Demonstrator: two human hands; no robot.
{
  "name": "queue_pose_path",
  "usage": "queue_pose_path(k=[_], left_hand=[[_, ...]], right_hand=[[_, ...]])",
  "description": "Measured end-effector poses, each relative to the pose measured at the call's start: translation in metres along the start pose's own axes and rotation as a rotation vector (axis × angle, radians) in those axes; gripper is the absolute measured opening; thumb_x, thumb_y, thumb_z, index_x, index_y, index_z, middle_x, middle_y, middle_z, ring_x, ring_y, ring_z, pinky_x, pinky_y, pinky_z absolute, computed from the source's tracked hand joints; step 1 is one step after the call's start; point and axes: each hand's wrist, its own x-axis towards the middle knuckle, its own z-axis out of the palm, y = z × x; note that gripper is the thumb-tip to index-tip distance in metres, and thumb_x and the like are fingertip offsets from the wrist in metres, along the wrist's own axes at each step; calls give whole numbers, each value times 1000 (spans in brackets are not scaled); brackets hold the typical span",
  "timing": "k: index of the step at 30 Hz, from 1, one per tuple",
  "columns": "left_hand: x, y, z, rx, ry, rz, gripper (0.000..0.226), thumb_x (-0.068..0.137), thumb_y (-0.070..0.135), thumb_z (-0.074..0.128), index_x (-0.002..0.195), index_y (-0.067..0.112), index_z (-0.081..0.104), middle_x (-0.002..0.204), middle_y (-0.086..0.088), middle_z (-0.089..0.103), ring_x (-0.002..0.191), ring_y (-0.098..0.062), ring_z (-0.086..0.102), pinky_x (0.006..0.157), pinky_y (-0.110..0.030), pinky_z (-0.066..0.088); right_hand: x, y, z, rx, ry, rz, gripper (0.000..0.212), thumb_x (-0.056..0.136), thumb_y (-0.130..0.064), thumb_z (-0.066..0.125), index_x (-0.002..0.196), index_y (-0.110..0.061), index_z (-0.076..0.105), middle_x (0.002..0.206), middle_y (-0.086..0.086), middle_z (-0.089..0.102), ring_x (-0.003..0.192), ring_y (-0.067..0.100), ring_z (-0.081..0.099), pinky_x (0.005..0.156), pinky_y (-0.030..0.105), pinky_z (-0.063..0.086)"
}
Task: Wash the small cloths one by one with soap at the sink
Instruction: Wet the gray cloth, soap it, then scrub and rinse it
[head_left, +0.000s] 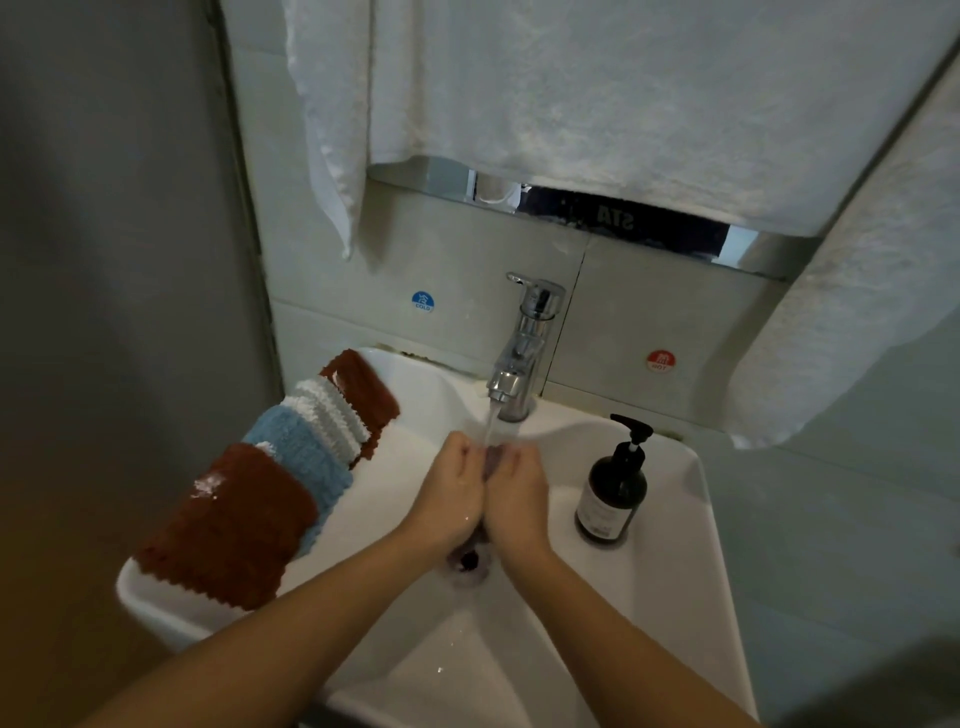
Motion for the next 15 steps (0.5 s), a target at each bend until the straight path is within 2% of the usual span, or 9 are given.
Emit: queue_pose_path(k=[2, 3, 7, 10, 13, 15], left_hand=[[11, -8, -13, 56, 67, -20, 18, 104, 21, 40, 95, 8, 49, 89, -8, 58, 81, -16, 58, 73, -29, 50], [15, -10, -19, 72, 55, -38, 18, 103, 22, 41, 97, 7, 50, 92, -9, 59, 84, -19, 59, 77, -33, 50], [29, -11, -24, 200, 23, -71, 18, 103, 24, 42, 99, 9, 50, 89, -4, 56, 88, -20, 55, 82, -37, 46], [39, -3, -35, 311, 76, -65, 20, 102, 27, 46, 113, 11, 50, 98, 0, 55, 99, -20, 55, 87, -34, 44], [43, 28, -46, 237, 152, 114, 28, 102, 21, 47, 129, 14, 47, 116, 0, 53, 102, -14, 51, 84, -26, 38], [46, 60, -49, 164, 124, 289, 35, 102, 15, 44, 137, 21, 43, 121, 1, 51, 104, -12, 53, 79, -21, 39]], right_hand=[[-17, 3, 1, -84, -253, -46, 23, 105, -24, 37, 90, -15, 51, 74, -2, 56, 68, 14, 57, 54, 16, 42], [-20, 3, 0, -97, -312, -71, 23, 105, -25, 36, 89, -16, 51, 74, -3, 55, 66, 10, 55, 53, 13, 41], [-7, 3, -7, 37, -140, -75, 26, 102, -21, 43, 77, -16, 46, 72, -2, 47, 63, 7, 42, 54, 15, 36], [-8, 1, -9, 134, -138, -57, 25, 102, -25, 48, 80, -14, 48, 71, -3, 45, 66, 7, 41, 58, 18, 38], [-7, -6, -15, 176, -130, -61, 23, 100, -23, 52, 81, -10, 51, 69, -2, 46, 61, 3, 44, 57, 14, 38], [-8, -9, -17, 219, -151, -42, 22, 99, -20, 53, 80, -11, 49, 64, -3, 47, 52, -4, 47, 54, 10, 39]])
